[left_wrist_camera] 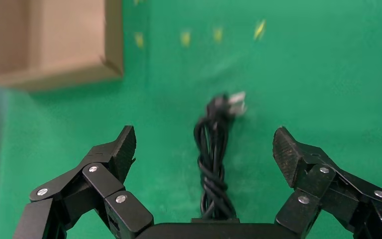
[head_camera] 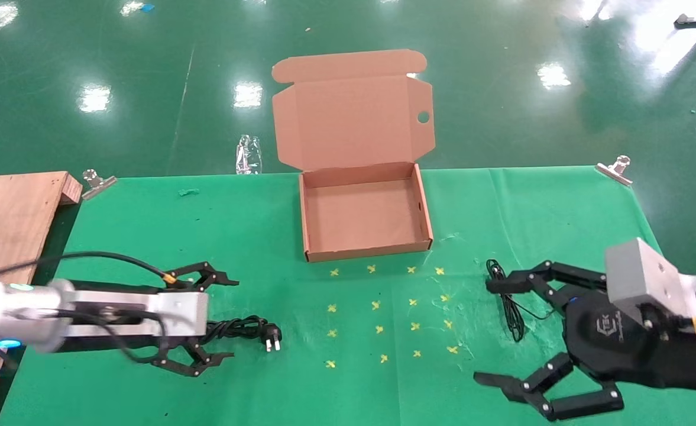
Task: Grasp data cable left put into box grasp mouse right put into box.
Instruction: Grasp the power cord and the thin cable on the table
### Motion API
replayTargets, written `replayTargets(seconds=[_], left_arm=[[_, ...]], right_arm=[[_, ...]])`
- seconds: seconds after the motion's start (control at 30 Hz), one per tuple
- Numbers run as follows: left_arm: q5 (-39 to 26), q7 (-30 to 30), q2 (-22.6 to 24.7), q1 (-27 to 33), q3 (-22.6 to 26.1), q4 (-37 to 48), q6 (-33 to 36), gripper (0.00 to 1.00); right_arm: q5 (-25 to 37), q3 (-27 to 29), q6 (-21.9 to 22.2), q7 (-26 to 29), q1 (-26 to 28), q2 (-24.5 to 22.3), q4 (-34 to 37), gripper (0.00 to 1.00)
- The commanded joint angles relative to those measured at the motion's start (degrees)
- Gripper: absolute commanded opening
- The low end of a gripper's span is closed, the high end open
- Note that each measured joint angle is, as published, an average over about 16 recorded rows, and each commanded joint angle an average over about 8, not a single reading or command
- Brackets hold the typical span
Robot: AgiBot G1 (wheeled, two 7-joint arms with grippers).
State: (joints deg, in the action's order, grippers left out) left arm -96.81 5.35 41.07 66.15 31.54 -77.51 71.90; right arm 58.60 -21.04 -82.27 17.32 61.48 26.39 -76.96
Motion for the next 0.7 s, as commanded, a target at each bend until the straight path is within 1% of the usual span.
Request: replayTargets(seconds=[0.03,0.17,0.33,0.43,0.53,0.63,0.7], left_arm=[[-4.5,1.4,1.6,-0.5,1.5,0.0,-2.3,1.0],[-12.9,6.1,4.6,-1.3,3.8,0.1,-5.3,1.0],[-20.0,12.1,7.3,-1.5,5.4,0.3,-6.6,1.0],[-22.5,14.8,8.3,-1.2,5.8,0.3,-6.4,1.0],[-23.9,16.5,8.8,-0.7,6.2,0.3,-5.7,1.0],[-24.5,17.3,9.1,-0.4,6.3,0.3,-5.2,1.0],[-24.6,17.4,9.2,-0.3,6.4,0.3,-5.0,1.0]], right_arm=[[0.1,0.0,0.2,0.1,-0.1,0.0,0.0,1.0],[-0.1,0.2,0.4,0.3,-0.5,-0.7,-0.1,1.0],[0.1,0.1,0.4,0.5,-0.6,-1.1,-0.3,1.0],[0.7,-0.2,0.3,0.9,-0.6,-1.3,-0.3,1.0],[2.7,-1.0,0.5,2.2,-0.6,-1.7,-0.4,1.0],[6.7,-2.6,1.0,4.5,-0.2,-1.6,-0.3,1.0],[10.9,-4.2,1.5,6.4,0.7,-1.1,-0.2,1.0]])
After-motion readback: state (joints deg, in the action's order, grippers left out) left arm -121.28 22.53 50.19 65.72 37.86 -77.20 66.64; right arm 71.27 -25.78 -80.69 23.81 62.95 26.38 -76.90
